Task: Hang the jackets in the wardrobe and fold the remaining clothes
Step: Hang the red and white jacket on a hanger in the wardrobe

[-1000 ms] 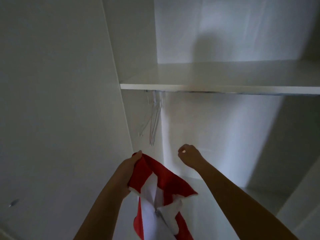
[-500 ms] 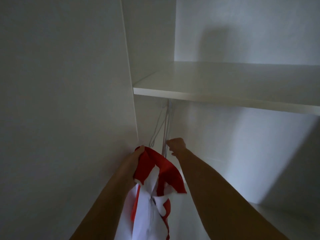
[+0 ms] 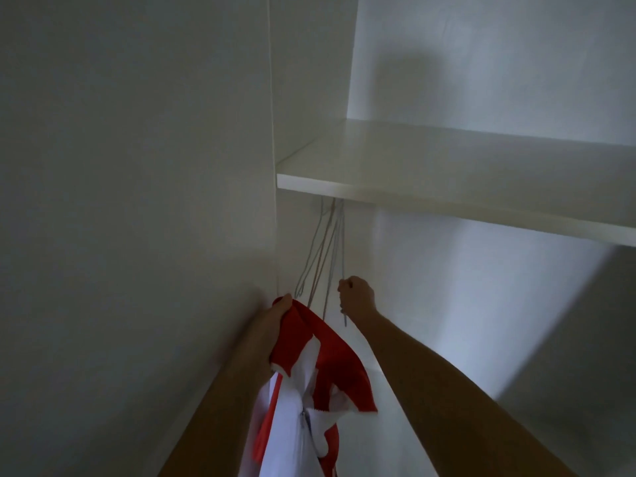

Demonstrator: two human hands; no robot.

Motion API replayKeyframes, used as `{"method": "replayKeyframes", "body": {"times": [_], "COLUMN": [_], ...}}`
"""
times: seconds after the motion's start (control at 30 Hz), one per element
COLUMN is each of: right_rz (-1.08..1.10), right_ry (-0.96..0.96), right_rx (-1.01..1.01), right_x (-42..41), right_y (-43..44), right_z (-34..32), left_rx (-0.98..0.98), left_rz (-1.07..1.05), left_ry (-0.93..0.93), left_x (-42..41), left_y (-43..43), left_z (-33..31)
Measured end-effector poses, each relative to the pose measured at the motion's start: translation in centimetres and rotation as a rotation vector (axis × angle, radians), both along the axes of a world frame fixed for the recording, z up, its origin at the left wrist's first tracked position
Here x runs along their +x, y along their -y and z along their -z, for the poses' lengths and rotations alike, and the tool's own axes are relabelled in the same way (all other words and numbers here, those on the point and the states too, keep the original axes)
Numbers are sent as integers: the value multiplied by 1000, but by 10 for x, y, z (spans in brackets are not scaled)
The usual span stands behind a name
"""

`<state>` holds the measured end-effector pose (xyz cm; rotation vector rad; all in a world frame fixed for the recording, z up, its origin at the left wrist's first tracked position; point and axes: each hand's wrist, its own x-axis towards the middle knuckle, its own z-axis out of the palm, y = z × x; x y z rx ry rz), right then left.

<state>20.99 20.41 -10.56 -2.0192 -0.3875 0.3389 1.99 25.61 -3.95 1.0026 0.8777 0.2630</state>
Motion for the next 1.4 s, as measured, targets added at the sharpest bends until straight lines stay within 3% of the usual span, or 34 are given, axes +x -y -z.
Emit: {"method": "replayKeyframes", "body": {"times": [0.23, 0.43, 0.77, 0.93, 1.1, 1.23, 1.4], "right_rz": [89, 165, 153, 149, 41, 194, 207], "right_ry": [252, 342, 179, 64, -221, -2, -119], "right_rx": [-10, -4, 143, 153, 200, 68, 232], "right_x": [-2, 7, 15, -18, -36, -41, -60], "right_y": [32, 73, 238, 327, 393, 408, 447], "right_z": [-7, -23, -33, -3, 12, 4, 13], "left_rx": [-16, 33, 114, 151, 226, 278, 283], "left_rz": [18, 23, 92, 46, 65, 80, 95], "left_ry": [-10, -10, 38, 57, 56, 18, -5], "left_x": [2, 6, 31, 35, 26, 14, 2], "left_y": [10, 38, 123, 156, 204, 234, 256], "left_z": [2, -3, -17, -20, -17, -13, -10]}}
